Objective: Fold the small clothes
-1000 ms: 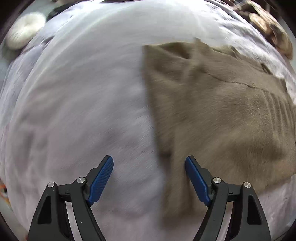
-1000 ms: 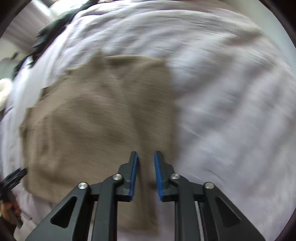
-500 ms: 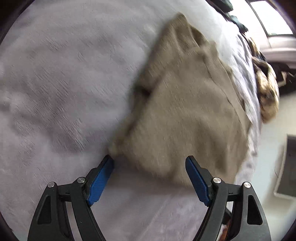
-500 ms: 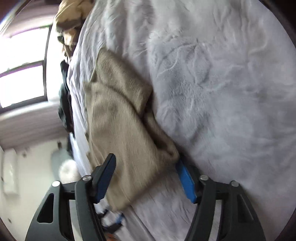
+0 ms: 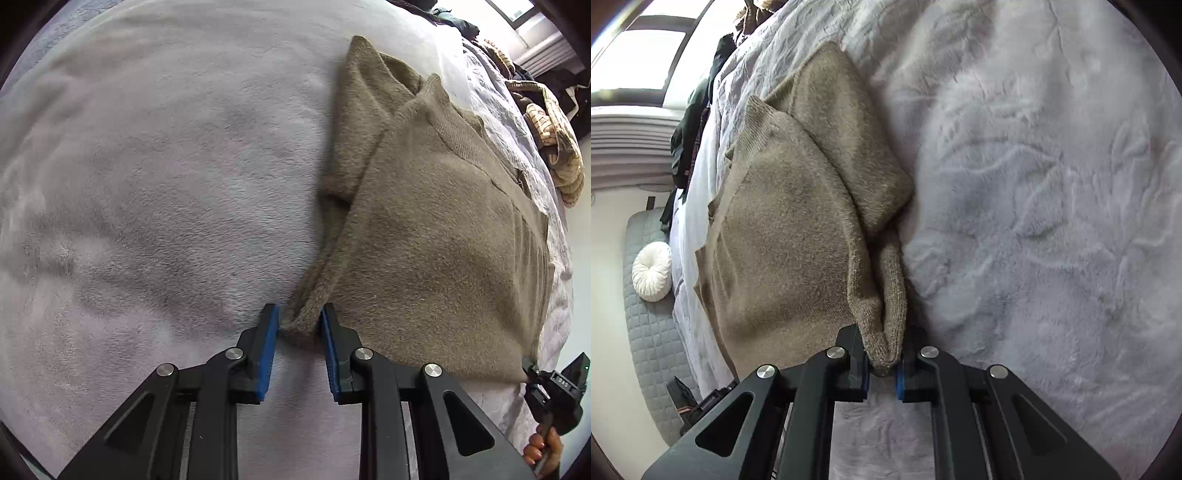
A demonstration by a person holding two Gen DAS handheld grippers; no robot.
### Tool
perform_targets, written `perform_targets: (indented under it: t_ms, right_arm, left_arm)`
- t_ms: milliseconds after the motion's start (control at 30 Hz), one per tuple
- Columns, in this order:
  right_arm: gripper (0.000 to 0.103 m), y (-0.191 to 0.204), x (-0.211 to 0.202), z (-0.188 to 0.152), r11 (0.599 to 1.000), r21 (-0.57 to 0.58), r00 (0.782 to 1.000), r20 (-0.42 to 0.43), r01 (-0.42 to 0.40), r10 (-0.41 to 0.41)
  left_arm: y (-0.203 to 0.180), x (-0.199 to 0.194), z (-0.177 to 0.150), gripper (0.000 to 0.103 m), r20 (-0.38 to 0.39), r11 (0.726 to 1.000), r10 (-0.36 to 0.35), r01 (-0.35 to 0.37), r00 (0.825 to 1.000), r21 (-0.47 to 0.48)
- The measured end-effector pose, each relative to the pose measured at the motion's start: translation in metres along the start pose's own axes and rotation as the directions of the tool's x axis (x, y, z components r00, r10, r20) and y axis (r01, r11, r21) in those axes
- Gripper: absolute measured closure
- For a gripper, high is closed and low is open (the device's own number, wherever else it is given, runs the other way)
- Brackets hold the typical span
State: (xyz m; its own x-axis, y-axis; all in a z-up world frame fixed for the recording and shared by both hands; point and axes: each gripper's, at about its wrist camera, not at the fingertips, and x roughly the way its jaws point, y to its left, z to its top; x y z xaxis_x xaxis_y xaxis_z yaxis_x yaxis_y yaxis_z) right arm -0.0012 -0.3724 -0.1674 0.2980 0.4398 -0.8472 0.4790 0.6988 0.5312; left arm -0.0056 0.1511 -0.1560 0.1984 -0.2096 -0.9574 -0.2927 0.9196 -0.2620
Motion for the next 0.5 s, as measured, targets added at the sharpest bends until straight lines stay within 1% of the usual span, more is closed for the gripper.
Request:
perform_targets:
  t_ms: [33, 133, 167, 200, 233, 267, 333, 400, 433, 500]
  right_arm:
    - [0.092, 0.001, 0.0, 0.001, 1.0, -0.007, 1.0, 0.001, 0.0, 0.0]
    - [0.09, 0.007, -0.01, -0.003, 0.998, -0.026, 0.999, -0.005, 0.052, -0.052]
    - [0.09, 0.009, -0.015, -0.003, 0.997, -0.027, 0.998, -0.005, 0.07, -0.07]
    - [0.09, 0.009, -0.019, -0.003, 0.997, -0.026, 0.997, -0.001, 0.078, -0.078]
    - [0.09, 0.011, -0.025, -0.004, 0.996, -0.026, 0.996, 0.007, 0.086, -0.086]
    - [0.09, 0.013, -0.033, -0.005, 0.995, -0.033, 0.996, 0.02, 0.091, -0.09]
    - [0.09, 0.026, -0.045, -0.007, 0.991, -0.075, 0.993, 0.054, 0.112, -0.108]
    - [0.09, 0.029, -0.064, -0.013, 0.982, -0.131, 0.988, 0.09, 0.138, -0.127]
    - [0.09, 0.039, -0.067, -0.01, 0.976, -0.16, 0.986, 0.108, 0.147, -0.131]
    - [0.09, 0.042, -0.075, -0.011, 0.971, -0.175, 0.983, 0.121, 0.161, -0.141]
  left_arm:
    - [0.003, -0.003, 0.0, 0.076, -0.001, 1.0, 0.013, -0.013, 1.0, 0.014]
    - [0.005, -0.019, 0.0, 0.076, 0.002, 0.997, 0.055, -0.055, 0.998, 0.053]
    - [0.003, -0.024, -0.001, 0.076, 0.008, 0.992, 0.103, -0.104, 0.995, 0.068]
    - [0.003, -0.031, 0.001, 0.076, 0.014, 0.988, 0.13, -0.13, 0.991, 0.081]
    - [0.003, -0.038, 0.003, 0.076, 0.021, 0.99, 0.115, -0.116, 0.993, 0.08]
    - [0.003, -0.046, 0.006, 0.076, 0.035, 0.994, 0.075, -0.078, 0.997, 0.073]
    - [-0.005, -0.057, 0.017, 0.076, 0.058, 0.996, 0.023, -0.028, 0.998, 0.087]
    - [-0.021, -0.059, 0.031, 0.076, 0.068, 0.991, 0.0, -0.009, 0.998, 0.132]
    - [-0.03, -0.061, 0.037, 0.076, 0.074, 0.987, -0.008, -0.004, 0.997, 0.158]
    - [-0.051, -0.061, 0.048, 0.076, 0.086, 0.979, -0.027, 0.009, 0.996, 0.205]
